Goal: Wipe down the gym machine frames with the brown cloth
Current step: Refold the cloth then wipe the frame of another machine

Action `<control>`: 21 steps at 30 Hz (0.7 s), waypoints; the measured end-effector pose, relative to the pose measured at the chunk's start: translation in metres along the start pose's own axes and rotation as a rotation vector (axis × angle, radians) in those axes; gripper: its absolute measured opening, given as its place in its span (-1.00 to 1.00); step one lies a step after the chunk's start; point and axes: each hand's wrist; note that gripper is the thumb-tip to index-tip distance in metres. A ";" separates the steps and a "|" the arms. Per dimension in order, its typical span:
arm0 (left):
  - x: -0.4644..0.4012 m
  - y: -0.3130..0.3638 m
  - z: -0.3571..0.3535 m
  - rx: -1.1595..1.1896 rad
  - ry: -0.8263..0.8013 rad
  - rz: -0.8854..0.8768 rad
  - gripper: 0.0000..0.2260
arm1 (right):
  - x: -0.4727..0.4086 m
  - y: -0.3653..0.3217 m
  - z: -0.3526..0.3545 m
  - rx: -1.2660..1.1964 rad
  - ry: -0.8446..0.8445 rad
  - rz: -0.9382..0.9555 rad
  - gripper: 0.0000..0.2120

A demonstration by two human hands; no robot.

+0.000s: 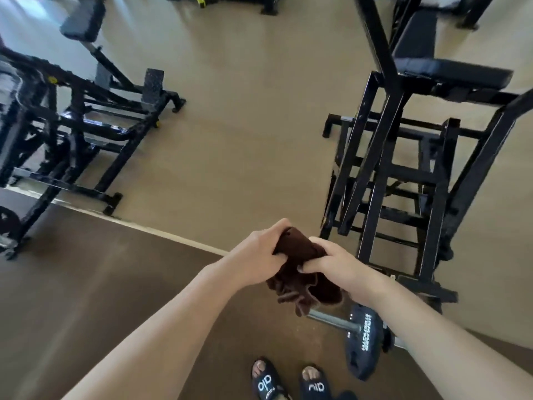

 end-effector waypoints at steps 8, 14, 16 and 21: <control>-0.081 0.010 0.043 -0.134 -0.272 -0.092 -0.65 | -0.036 -0.005 0.020 -0.281 0.116 0.034 -0.63; -0.148 -0.015 0.079 -0.135 -0.341 -0.083 -0.57 | -0.103 -0.036 0.027 -0.367 0.079 0.037 -0.75; -0.170 -0.023 0.091 -0.169 -0.384 -0.099 -0.56 | -0.119 -0.043 0.030 -0.362 0.107 0.021 -0.80; -0.228 -0.023 0.116 -0.222 -0.476 -0.164 -0.61 | -0.145 -0.065 0.050 -0.420 0.232 -0.029 -0.73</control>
Point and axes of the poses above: each hand's wrist, its own x-axis away from the middle knuckle, its own z-axis out of the back of the hand, y = z × x, and after that the axes turned 5 degrees about -z, right-handed
